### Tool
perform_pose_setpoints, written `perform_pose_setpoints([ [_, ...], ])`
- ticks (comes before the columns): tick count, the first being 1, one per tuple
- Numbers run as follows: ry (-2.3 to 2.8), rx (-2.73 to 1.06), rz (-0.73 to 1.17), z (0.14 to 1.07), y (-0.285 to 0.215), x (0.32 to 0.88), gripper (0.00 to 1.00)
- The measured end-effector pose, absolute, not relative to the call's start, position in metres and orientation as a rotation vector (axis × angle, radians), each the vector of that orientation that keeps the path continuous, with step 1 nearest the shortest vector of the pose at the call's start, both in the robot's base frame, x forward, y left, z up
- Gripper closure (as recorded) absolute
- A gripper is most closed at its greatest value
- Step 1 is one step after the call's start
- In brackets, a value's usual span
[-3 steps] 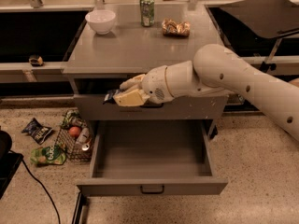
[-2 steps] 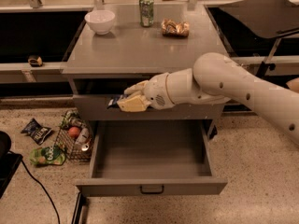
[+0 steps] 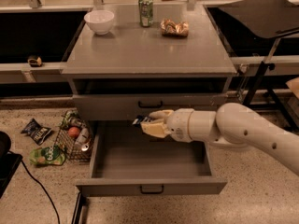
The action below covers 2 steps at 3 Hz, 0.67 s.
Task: Place rxbar blueberry into middle drawer
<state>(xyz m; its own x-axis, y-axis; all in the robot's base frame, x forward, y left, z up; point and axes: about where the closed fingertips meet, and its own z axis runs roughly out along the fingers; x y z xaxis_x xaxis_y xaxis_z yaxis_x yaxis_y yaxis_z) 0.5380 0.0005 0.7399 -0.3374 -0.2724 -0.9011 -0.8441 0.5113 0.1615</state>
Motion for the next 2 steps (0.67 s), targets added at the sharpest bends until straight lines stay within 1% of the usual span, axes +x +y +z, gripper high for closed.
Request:
perform_pose_setpoints([
  [1,1.88,-0.727,0.856,0.6947,-0.0396,0.53,1.0],
  [2,1.88,-0.729,0.855,0.6952,-0.039,0.53,1.0],
])
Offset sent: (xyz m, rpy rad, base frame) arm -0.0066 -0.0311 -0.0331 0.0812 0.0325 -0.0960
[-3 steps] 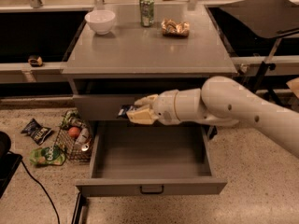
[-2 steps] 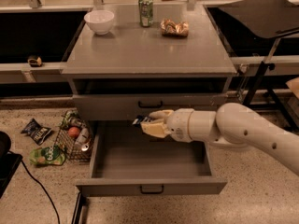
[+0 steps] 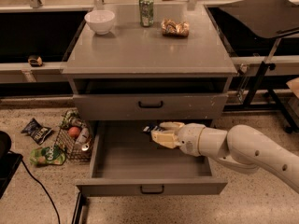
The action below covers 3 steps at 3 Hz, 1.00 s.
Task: Place rxbar blueberry into middle drawer
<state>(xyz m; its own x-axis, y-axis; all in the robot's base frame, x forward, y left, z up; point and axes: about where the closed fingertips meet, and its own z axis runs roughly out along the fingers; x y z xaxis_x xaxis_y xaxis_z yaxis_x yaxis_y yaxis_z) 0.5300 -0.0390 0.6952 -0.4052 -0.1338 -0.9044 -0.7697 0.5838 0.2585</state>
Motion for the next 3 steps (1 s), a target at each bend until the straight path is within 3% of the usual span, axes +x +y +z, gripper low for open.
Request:
perform_pose_setpoints([
  [3,2.166,-0.427,0.72,0.563,-0.12,0.53,1.0],
])
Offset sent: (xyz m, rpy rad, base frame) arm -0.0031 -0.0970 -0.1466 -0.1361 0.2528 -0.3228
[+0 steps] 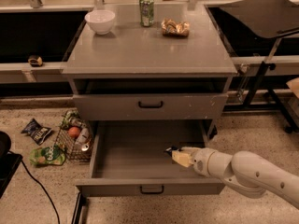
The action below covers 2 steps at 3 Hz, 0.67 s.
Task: Place rxbar blueberry into middle drawer
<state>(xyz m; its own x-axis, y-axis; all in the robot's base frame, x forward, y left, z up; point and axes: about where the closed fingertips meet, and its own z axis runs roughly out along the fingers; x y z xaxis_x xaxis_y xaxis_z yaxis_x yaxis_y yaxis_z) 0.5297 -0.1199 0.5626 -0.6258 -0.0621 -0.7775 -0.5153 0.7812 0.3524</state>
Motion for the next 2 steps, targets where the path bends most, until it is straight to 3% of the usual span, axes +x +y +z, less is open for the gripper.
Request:
perform_pose_setpoints([
  [2,2.224,-0.347,0.746,0.5152,-0.1416,0.5375,1.0],
])
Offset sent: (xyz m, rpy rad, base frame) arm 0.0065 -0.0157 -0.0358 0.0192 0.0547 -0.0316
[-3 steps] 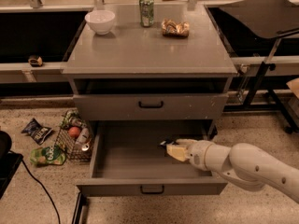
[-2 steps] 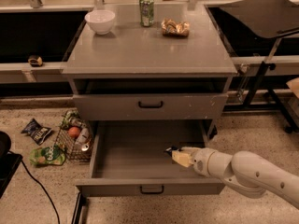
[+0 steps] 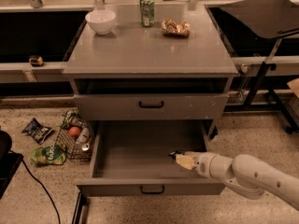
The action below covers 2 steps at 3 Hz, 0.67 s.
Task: Place rxbar blueberry into middle drawer
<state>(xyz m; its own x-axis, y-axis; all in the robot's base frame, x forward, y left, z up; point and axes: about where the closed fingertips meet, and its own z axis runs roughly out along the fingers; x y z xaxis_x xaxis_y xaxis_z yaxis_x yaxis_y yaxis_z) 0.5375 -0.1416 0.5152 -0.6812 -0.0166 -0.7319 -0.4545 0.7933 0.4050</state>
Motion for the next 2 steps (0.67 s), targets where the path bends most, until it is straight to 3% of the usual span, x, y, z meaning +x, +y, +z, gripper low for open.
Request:
perform_pose_setpoints([
  [2,2.249,-0.383,0.59,0.486,-0.139,0.581,1.0],
])
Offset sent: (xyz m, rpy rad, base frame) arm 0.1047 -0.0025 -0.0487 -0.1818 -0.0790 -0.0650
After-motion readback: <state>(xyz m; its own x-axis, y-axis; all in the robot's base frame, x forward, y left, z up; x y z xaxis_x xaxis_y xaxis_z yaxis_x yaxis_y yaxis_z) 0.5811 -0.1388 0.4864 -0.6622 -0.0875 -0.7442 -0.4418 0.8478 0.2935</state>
